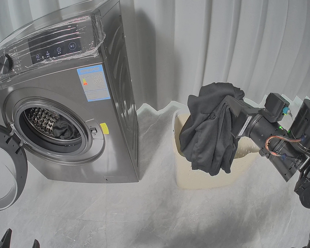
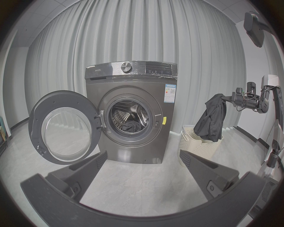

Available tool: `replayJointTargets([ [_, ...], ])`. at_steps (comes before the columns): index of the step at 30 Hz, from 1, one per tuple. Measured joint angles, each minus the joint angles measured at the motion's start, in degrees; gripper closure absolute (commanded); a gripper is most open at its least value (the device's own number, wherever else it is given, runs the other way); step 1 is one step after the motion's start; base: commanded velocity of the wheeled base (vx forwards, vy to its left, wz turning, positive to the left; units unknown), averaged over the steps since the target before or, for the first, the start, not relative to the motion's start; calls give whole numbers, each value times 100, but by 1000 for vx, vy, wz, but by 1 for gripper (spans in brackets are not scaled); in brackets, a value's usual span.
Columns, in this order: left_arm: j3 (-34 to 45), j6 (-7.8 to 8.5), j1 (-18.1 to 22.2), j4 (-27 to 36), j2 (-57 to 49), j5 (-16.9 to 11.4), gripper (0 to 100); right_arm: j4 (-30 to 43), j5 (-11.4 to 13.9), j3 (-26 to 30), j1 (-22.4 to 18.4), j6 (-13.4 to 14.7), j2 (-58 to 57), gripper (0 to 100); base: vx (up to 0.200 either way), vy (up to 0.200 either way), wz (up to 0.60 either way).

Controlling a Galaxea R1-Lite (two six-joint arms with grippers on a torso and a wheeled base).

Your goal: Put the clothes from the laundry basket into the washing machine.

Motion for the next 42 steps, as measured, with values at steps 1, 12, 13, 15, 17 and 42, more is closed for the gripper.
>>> replayJointTargets([
  [1, 0, -11, 0, 1, 0, 0, 0, -2, 0, 11, 16, 0, -6, 100, 0, 200, 0],
  [12, 0, -35, 0, 9, 0, 0, 0, -66, 0, 121, 71, 65, -24, 100, 0, 200, 0],
  [13, 0, -35, 0, 9, 0, -2, 0, -68, 0, 124, 88, 67, -24, 100, 0, 200, 0],
  [15, 0, -40, 0, 11, 0, 0, 0, -77, 2, 140, 123, 73, -20, 100, 0, 200, 0],
  [17, 0, -43, 0, 11, 0, -2, 0, -85, 5, 190, 140, 82, -15, 100, 0, 200, 0],
  [42, 0, -38, -6, 20, 1, 1, 0, -94, 5, 286, 391, 179, -20, 100, 0, 200, 0],
])
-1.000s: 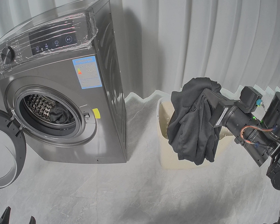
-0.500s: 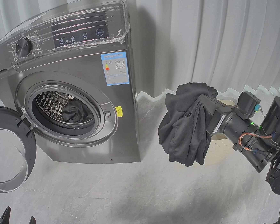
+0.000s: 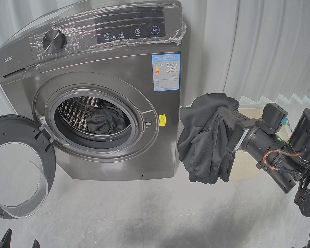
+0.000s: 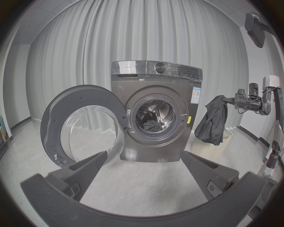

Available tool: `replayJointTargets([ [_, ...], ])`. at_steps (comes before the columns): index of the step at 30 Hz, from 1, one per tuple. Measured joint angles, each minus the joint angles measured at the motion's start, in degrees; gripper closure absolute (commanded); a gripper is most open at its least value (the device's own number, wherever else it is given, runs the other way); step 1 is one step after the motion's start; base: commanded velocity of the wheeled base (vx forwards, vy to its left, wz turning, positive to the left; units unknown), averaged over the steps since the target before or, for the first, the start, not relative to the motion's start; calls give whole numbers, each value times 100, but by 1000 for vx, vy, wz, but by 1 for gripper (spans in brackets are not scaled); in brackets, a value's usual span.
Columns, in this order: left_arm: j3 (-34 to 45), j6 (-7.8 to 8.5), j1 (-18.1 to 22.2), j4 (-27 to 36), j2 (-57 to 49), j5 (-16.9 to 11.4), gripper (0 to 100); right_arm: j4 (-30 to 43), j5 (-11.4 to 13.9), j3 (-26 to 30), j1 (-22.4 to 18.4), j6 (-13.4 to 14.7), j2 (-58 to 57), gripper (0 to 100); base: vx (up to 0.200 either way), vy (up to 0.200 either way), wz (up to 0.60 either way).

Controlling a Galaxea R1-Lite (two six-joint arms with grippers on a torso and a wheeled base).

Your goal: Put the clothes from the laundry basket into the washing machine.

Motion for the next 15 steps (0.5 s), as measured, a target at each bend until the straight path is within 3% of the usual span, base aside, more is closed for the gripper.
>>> replayJointTargets([
  [10, 0, -13, 2, -9, 2, -1, 0, -7, -2, 24, 28, 0, -2, 100, 0, 0, 0],
  [15, 0, -24, 5, -9, 2, 0, 0, 0, -2, 39, 33, 0, -2, 100, -200, 0, 0],
])
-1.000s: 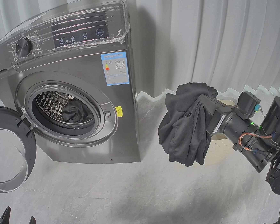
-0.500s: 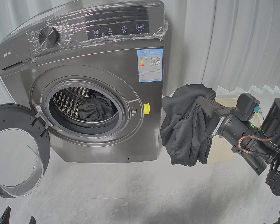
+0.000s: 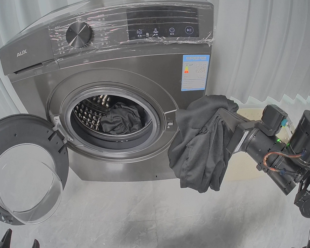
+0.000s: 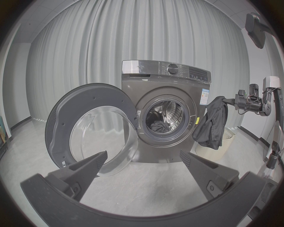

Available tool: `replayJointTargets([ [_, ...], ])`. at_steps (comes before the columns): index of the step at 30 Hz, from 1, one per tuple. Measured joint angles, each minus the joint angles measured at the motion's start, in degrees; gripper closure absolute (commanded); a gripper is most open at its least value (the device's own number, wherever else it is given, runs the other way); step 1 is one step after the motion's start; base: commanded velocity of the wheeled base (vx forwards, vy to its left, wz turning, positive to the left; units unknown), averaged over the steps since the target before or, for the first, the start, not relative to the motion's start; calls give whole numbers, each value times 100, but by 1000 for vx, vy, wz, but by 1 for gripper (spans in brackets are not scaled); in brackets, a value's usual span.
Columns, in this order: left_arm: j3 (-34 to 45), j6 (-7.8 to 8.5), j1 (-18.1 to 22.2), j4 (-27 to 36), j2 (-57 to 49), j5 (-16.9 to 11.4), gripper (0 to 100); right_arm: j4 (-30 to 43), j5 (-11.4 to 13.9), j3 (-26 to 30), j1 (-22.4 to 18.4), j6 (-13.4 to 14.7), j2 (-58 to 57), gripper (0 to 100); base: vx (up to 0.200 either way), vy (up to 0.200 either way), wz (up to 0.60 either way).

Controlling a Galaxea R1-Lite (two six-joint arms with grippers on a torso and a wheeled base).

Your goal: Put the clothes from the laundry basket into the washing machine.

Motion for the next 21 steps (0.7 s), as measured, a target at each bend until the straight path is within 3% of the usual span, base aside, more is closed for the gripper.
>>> replayJointTargets([
  [4, 0, -2, 1, 1, 0, -1, 0, -2, -2, 2, -2, -2, 0, 100, -200, 0, 0],
  [9, 0, 0, 0, 4, 0, 0, 0, -2, 4, 10, 0, 0, 2, 100, 0, 0, 0],
  [21, 0, -11, -5, 1, 0, -4, 0, -5, 6, 90, 0, -2, 27, 100, 0, 200, 0],
])
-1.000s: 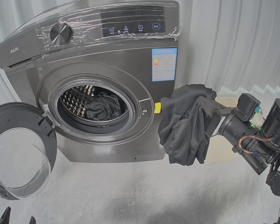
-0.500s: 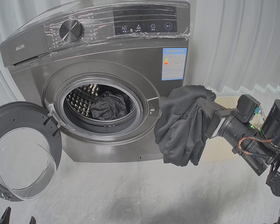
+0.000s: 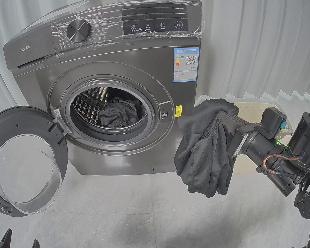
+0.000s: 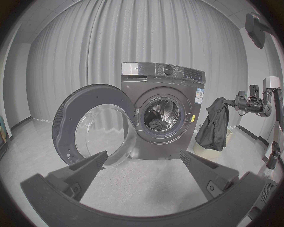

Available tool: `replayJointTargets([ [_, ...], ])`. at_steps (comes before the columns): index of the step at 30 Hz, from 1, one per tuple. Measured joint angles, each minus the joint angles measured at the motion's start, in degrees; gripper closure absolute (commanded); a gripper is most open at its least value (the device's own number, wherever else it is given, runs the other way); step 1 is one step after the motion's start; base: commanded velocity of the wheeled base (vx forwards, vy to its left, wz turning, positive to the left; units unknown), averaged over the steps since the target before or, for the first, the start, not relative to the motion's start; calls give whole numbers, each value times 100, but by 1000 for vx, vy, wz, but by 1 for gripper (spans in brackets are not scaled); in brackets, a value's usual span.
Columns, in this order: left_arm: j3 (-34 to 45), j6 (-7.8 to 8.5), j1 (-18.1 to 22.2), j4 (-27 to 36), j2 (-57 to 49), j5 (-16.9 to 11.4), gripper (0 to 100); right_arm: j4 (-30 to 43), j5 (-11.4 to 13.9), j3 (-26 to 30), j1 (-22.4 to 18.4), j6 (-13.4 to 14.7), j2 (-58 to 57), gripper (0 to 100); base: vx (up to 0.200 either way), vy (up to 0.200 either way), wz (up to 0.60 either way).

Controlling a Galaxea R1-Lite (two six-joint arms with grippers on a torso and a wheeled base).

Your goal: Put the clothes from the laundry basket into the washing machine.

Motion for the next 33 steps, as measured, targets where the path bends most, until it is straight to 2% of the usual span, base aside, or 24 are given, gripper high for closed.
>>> replayJointTargets([
  [12, 0, 0, -2, 0, 0, 2, 0, 0, 2, 5, -2, 0, 4, 100, 0, 200, 0],
  [33, 0, 0, 0, 0, 5, 6, 0, 0, 24, 46, 6, 0, 17, 100, 0, 0, 0],
])
